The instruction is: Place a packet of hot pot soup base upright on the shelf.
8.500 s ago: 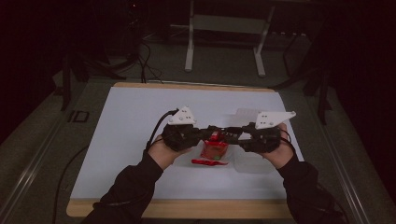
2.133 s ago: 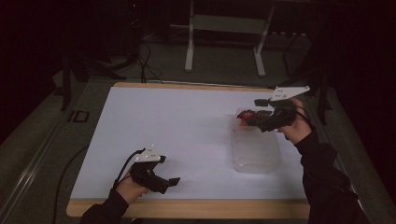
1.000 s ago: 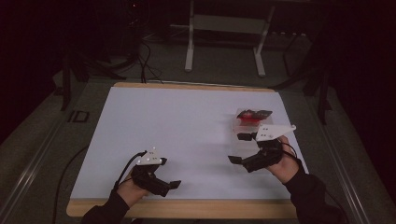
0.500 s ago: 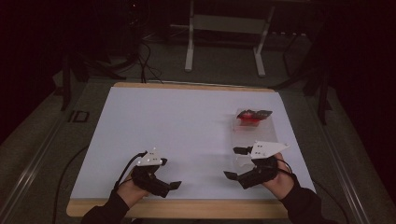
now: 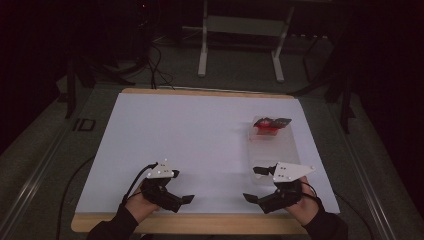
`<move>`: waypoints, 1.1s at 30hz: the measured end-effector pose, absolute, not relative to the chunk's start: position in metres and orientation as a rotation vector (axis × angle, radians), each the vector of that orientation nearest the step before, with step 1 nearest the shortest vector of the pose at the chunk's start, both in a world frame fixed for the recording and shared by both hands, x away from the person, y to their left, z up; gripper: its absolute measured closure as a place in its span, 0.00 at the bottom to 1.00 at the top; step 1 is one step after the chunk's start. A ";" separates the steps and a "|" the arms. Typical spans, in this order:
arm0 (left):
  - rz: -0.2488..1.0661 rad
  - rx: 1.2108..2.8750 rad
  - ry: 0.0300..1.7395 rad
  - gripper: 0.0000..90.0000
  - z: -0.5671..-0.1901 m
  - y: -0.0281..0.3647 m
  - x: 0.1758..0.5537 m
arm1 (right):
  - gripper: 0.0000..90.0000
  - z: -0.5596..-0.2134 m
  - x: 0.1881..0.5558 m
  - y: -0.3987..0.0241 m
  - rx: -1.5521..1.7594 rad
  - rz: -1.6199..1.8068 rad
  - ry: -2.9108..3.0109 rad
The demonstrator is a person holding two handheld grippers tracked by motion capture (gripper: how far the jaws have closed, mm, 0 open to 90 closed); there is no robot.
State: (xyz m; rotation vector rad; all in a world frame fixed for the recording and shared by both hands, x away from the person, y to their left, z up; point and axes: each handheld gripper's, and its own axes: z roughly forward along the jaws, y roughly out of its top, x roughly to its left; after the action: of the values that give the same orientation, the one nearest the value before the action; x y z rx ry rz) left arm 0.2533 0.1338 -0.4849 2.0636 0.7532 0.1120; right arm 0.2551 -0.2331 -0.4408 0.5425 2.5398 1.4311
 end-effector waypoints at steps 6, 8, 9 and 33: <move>0.112 2.070 0.748 0.01 -0.485 0.133 0.253 | 0.14 -0.451 0.248 -0.238 0.553 1.429 2.559; 0.111 2.070 0.749 0.01 -0.486 0.133 0.253 | 0.14 -0.454 0.246 -0.239 0.553 1.429 2.565; 0.111 2.070 0.748 0.01 -0.485 0.133 0.253 | 0.14 -0.455 0.245 -0.240 0.555 1.427 2.567; 0.105 2.074 0.736 0.01 -0.486 0.133 0.252 | 0.14 -0.471 0.234 -0.262 0.561 1.398 2.589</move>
State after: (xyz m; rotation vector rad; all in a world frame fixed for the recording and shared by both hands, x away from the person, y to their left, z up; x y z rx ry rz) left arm 0.2517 0.1328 -0.4860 2.0743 0.7358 0.1050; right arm 0.2342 -0.2616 -0.4713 0.5611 2.5894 1.3978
